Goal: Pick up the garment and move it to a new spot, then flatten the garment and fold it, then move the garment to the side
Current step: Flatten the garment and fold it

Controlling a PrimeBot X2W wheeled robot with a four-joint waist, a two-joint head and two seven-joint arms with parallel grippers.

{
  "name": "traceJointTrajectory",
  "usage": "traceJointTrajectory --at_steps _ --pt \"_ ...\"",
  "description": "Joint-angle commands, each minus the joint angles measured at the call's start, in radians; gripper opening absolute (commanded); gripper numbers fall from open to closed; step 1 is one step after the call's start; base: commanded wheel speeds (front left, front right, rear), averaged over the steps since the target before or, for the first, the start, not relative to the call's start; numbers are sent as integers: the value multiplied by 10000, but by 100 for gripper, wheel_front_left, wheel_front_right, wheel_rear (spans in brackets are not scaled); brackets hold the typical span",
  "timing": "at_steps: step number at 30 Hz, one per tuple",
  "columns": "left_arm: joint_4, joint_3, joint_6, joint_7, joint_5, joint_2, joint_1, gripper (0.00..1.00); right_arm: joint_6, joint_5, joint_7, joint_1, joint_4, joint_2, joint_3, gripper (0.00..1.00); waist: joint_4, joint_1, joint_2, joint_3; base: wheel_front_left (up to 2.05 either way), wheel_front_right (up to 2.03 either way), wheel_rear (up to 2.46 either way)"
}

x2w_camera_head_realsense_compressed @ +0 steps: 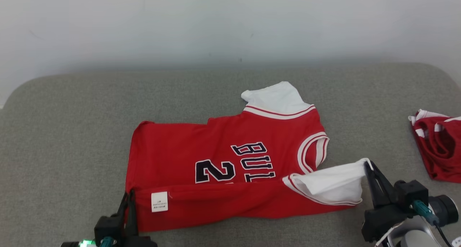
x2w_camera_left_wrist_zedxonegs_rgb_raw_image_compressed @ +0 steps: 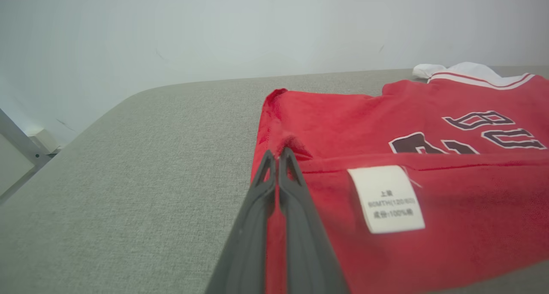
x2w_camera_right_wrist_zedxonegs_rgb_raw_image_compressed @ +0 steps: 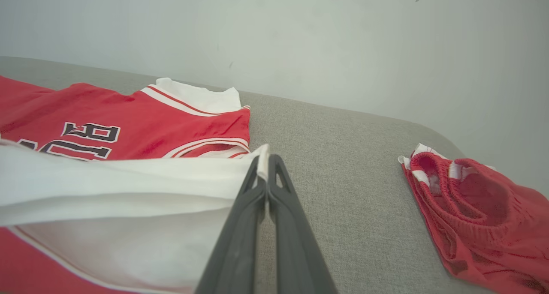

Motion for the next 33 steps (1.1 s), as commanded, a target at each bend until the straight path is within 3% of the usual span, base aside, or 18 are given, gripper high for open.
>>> traceJointTrajectory --at_steps 1,9,10,11,12,13,24,33 --pt "110 -33 30 -29 70 17 -201 0 -31 -44 -8 -185 109 39 12 0 143 -2 -2 321 0 0 0" --pt "754 -204 184 -29 -33 17 -1128 0 -31 -234 -7 -1037 873 125 -27 0 304 -2 -2 912 0 0 0" --pt "810 -213 198 -29 -35 18 -1209 7 -31 -256 -7 -1109 963 153 -56 13 310 -2 -2 962 0 0 0" --pt "792 -221 238 -29 23 18 -1292 27 -31 -254 -7 -1177 990 179 -100 46 316 -2 -2 998 0 0 0" --pt "758 -205 258 -29 26 18 -1339 87 -31 -272 -7 -1236 974 195 -117 100 321 -2 -2 1026 0 0 0" --pt "695 -198 317 -29 36 20 -1365 100 -31 -270 -7 -1281 922 227 -146 100 323 -2 -2 1048 0 0 0" --pt "6 -116 527 -29 -364 16 -295 100 -31 -315 -7 -254 -60 460 -752 100 269 -2 -2 630 0 0 0" --pt "-238 -319 559 -29 -576 19 777 100 -31 -67 -7 1099 -14 757 -705 100 201 -2 -2 297 0 0 0"
